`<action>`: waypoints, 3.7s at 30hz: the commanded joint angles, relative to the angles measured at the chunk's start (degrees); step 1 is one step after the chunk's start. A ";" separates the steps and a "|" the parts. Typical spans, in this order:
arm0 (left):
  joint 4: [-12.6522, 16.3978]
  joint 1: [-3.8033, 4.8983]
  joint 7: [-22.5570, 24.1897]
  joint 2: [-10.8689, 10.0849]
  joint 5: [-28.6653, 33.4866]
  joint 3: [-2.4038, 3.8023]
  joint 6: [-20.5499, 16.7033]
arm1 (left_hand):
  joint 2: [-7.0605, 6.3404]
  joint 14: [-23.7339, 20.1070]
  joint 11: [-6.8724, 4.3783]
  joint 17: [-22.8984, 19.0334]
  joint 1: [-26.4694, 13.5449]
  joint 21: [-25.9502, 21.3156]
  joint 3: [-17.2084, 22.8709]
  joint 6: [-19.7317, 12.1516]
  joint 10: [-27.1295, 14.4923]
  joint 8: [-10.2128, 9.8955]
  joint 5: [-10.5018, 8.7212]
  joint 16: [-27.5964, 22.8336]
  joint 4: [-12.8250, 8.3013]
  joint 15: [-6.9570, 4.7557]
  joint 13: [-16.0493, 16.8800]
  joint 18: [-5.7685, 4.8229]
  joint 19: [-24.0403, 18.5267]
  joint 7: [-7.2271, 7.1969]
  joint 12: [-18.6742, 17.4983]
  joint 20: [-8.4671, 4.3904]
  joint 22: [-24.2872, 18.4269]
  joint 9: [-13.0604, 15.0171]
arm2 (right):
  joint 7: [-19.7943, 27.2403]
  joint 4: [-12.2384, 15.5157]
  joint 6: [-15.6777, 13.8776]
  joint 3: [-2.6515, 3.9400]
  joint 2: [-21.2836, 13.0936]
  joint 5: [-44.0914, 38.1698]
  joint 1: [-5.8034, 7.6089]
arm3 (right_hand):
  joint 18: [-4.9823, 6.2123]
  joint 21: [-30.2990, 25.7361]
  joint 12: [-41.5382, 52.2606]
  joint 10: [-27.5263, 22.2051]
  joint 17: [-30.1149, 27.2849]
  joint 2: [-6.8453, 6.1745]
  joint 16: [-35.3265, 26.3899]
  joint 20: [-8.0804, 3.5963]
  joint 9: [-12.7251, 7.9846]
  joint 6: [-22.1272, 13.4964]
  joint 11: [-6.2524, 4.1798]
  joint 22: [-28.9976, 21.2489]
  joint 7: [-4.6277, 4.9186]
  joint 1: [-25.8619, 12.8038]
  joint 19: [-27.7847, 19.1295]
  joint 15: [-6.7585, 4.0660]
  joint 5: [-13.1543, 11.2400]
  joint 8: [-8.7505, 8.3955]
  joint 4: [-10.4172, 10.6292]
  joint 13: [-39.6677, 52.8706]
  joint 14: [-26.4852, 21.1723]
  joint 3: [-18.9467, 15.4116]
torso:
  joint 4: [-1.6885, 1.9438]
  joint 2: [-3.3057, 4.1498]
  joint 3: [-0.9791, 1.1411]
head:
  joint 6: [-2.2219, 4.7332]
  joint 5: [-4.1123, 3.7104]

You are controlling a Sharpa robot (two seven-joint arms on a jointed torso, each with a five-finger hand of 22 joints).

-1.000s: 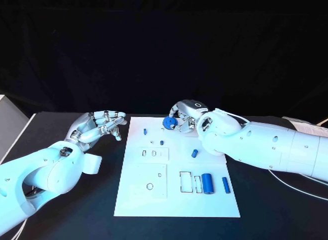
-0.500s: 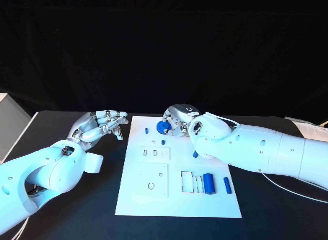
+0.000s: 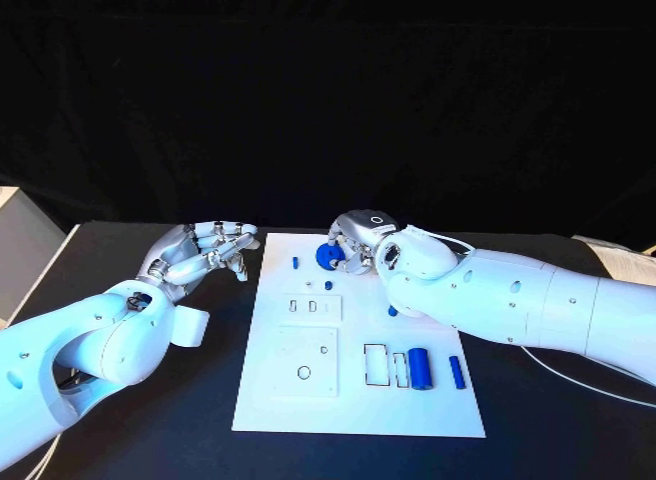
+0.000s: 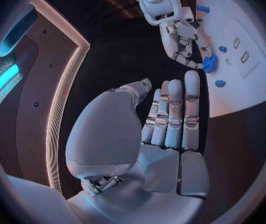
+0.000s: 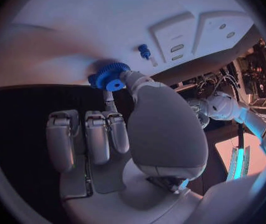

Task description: Assemble the parts on the task board

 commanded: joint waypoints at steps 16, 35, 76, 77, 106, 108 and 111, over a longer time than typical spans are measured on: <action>0.83 0.06 0.11 -0.50 -0.14 0.05 0.63 | 0.14 0.32 -0.01 0.09 -0.32 0.31 -0.03 -0.40 -0.29 0.26 0.16 0.42 -0.42 0.12 0.14 0.80 -0.56 0.02 0.39 0.03 0.10 0.08 | -0.15 -3.14 2.48 -0.04 1.96 -0.61 -0.88 | -0.58 -0.31 -0.20 5.64 15.08 -0.07 0.24 0.19 -0.64 -2.69 0.46 12.46 0.47 -2.93 4.79 0.55 -3.24 -1.68 0.74 14.77 5.96 -1.23 | -0.29 -0.05 0.02 | -0.36 0.43; 0.81 0.06 0.10 -0.72 -0.14 0.05 0.31 | 0.10 0.25 0.07 0.12 -0.37 0.41 -0.04 -0.52 -0.54 0.22 0.16 0.43 -0.43 0.16 0.18 0.80 -0.64 0.09 0.40 0.05 0.16 0.08 | 1.78 1.50 -4.55 0.01 -2.45 1.22 -0.60 | -0.69 0.02 -1.89 3.94 15.08 3.05 0.24 1.65 -1.41 -5.24 1.38 12.95 1.43 -6.61 4.98 1.99 -11.56 -4.48 2.35 13.24 5.96 -13.49 | -0.50 -0.13 0.21 | -0.57 0.31; -0.85 -0.30 -0.26 0.67 -0.75 0.02 1.90 | 0.32 12.06 -1.72 21.63 -0.70 11.22 -0.38 -0.24 -4.19 1.28 0.13 18.72 -2.39 -1.24 14.30 -0.67 3.68 -1.10 19.58 -1.06 11.62 0.83 | 23.20 6.14 3.14 -0.33 -26.55 26.21 -0.50 | -0.69 -0.06 -2.13 3.71 15.08 1.05 0.24 1.14 -1.42 -3.33 0.99 12.98 1.11 2.96 4.94 1.53 -7.86 -4.15 -1.11 13.08 5.96 -7.17 | -2.02 -1.02 1.32 | -0.32 -0.93; -0.88 -0.31 -0.27 0.65 -0.77 0.02 1.92 | 0.33 13.02 -1.71 23.18 -0.72 12.38 -0.32 -0.31 -4.46 1.30 0.15 19.89 -2.35 -1.26 14.66 -0.93 4.63 -1.13 20.09 -1.09 13.30 0.84 | 23.09 6.01 3.14 -0.34 -26.43 26.18 -0.71 | -0.69 -0.03 -2.17 3.67 15.08 0.99 0.24 1.17 -1.44 -3.43 1.01 13.01 1.14 2.92 4.95 1.58 -7.85 -4.21 -1.08 13.05 5.96 -7.26 | -1.99 -1.00 1.33 | -0.20 -0.97; -0.93 -0.34 -0.40 0.55 -1.20 0.02 2.32 | 0.24 16.07 -1.76 28.06 -0.80 16.46 0.05 -0.69 -5.80 1.40 0.15 23.50 -2.21 -1.35 16.19 -1.81 7.67 -1.15 22.30 -1.22 18.97 0.89 | 19.72 0.55 0.07 -0.38 -21.73 23.39 -3.16 | -0.70 -0.01 -2.02 3.81 15.08 1.35 0.24 1.58 -1.60 -4.21 1.37 13.05 1.54 2.57 4.97 2.05 -7.75 -4.66 -0.42 13.18 5.96 -8.19 | -1.91 -1.05 1.30 | -1.50 -0.48; -0.91 -0.34 -0.44 0.52 -1.22 0.02 2.29 | 0.24 16.07 -1.76 28.06 -0.80 16.46 0.05 -0.69 -5.80 1.40 0.15 23.50 -2.21 -1.35 16.19 -1.81 7.67 -1.15 22.30 -1.22 18.97 0.89 | 19.63 0.50 0.46 -0.38 -21.54 23.25 -3.38 | -0.71 0.01 -1.98 3.85 15.08 1.39 0.24 1.59 -1.59 -4.21 1.38 13.06 1.54 2.58 4.98 2.06 -7.76 -4.66 -0.40 13.22 5.96 -8.20 | -1.91 -1.10 1.27 | -1.53 -0.44; -0.96 -0.34 -0.59 0.51 -1.42 0.02 2.08 | 0.26 16.10 -1.75 28.10 -0.79 16.61 0.08 -0.70 -5.87 1.41 0.15 23.53 -2.21 -1.35 16.21 -1.86 7.80 -1.15 22.32 -1.22 19.23 0.89 | 19.51 0.37 0.62 -0.38 -21.31 22.87 -3.61 | -0.72 0.05 -1.92 3.90 15.08 1.61 0.24 1.63 -1.57 -4.08 1.39 13.11 1.54 2.75 5.00 2.07 -7.80 -4.60 -0.41 13.26 5.96 -8.11 | -1.94 -1.06 1.35 | -1.41 -0.07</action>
